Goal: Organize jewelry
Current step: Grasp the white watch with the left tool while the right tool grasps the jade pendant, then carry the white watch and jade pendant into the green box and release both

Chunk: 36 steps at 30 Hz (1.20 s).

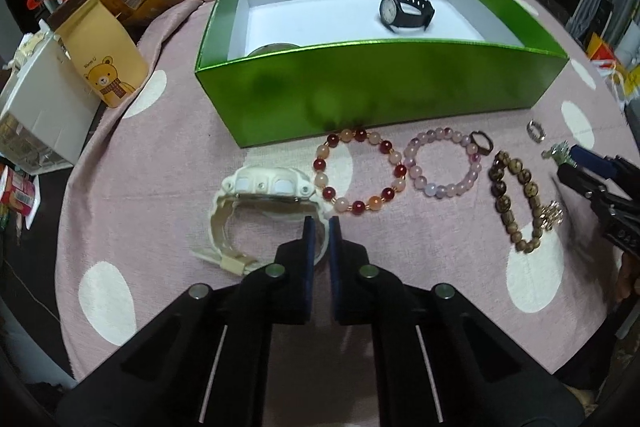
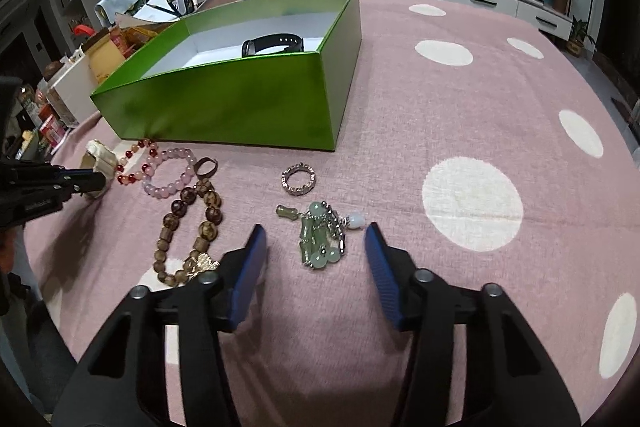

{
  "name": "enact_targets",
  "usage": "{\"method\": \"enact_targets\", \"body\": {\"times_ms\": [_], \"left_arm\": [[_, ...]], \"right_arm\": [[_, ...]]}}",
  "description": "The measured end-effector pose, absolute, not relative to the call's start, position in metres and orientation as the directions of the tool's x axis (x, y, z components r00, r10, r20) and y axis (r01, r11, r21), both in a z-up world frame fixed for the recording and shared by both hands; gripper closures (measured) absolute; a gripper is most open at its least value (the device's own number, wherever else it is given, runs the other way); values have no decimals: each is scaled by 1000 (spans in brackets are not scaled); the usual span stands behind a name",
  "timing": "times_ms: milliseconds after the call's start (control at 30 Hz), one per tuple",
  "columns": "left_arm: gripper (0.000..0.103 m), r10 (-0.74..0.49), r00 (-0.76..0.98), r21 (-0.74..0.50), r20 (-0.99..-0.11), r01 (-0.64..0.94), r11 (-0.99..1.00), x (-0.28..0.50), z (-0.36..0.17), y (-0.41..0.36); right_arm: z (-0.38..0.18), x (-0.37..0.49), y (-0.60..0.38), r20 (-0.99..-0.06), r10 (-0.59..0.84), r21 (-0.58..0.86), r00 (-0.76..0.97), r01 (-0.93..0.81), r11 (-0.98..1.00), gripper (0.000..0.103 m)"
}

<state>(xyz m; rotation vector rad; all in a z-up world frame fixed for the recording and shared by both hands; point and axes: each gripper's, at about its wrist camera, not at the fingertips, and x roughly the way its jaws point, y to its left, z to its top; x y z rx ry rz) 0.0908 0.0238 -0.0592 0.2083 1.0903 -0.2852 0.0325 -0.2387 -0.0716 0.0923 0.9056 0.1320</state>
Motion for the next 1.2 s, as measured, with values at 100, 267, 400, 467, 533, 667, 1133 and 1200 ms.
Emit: {"method": "enact_targets", "body": {"times_ms": [100, 267, 400, 467, 533, 667, 1133, 1200], "left_arm": [[98, -147, 441, -6, -885, 305, 952, 90, -59, 28], [98, -182, 456, -60, -871, 268, 961, 86, -58, 36], [99, -217, 464, -112, -859, 243, 963, 82, -54, 44], [99, -227, 470, -127, -853, 236, 963, 80, -51, 47], [98, -238, 475, -139, -848, 234, 962, 78, -49, 49], [98, -250, 487, -155, -837, 226, 962, 74, -44, 54], [98, -279, 580, -151, -765, 259, 954, 78, 13, 51], [98, -285, 596, -147, -750, 270, 952, 84, 25, 46]], "right_arm": [[-72, 34, -237, -779, 124, 96, 614, -79, 992, 71], [-73, 34, -236, -777, 99, 63, 622, -80, 995, 84], [-70, 31, -242, -765, 127, 109, 631, -67, 992, 92], [-66, 28, -245, -756, 145, 135, 638, -65, 989, 94], [-64, 26, -244, -755, 140, 127, 641, -66, 990, 94], [-55, 20, -244, -737, 153, 143, 658, -68, 987, 94], [15, 13, -226, -623, 206, 133, 755, -157, 979, 94], [22, 18, -224, -611, 211, 130, 763, -166, 977, 94]]}}
